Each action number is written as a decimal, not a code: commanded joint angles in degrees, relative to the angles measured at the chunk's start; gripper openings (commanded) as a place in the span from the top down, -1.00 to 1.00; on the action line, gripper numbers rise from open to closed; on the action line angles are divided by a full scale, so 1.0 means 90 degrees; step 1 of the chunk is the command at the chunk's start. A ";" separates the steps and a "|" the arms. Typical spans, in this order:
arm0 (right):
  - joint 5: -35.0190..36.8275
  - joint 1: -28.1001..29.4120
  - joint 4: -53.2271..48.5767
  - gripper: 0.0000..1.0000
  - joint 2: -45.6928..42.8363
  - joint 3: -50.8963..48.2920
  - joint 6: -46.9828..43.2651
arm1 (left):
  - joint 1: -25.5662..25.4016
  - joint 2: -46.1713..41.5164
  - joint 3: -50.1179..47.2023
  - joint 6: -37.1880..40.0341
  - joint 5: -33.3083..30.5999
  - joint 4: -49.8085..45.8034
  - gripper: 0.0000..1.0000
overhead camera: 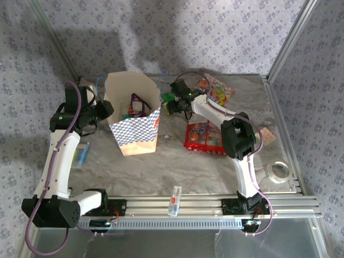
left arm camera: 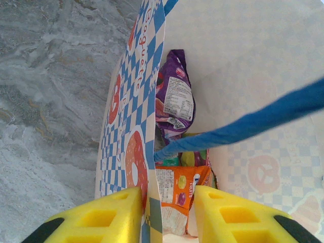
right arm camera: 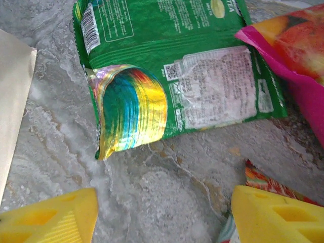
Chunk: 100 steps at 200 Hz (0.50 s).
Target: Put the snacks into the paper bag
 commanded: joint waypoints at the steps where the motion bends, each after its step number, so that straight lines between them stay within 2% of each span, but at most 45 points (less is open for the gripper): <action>1: 0.0029 -0.0022 -0.0028 -0.49 0.0283 0.0439 -0.0228 | -0.0025 -0.0080 0.0095 0.0122 -0.0068 -0.0143 0.34; 48: 0.0085 -0.0001 0.0103 -0.61 0.0743 0.0782 -0.0236 | -0.0032 -0.0068 -0.0093 0.0093 -0.0124 -0.0074 0.34; 100: 0.0551 0.0103 -0.0213 -0.66 0.1357 0.1594 -0.0181 | -0.0031 0.0013 -0.0037 0.0175 -0.0198 -0.0076 0.33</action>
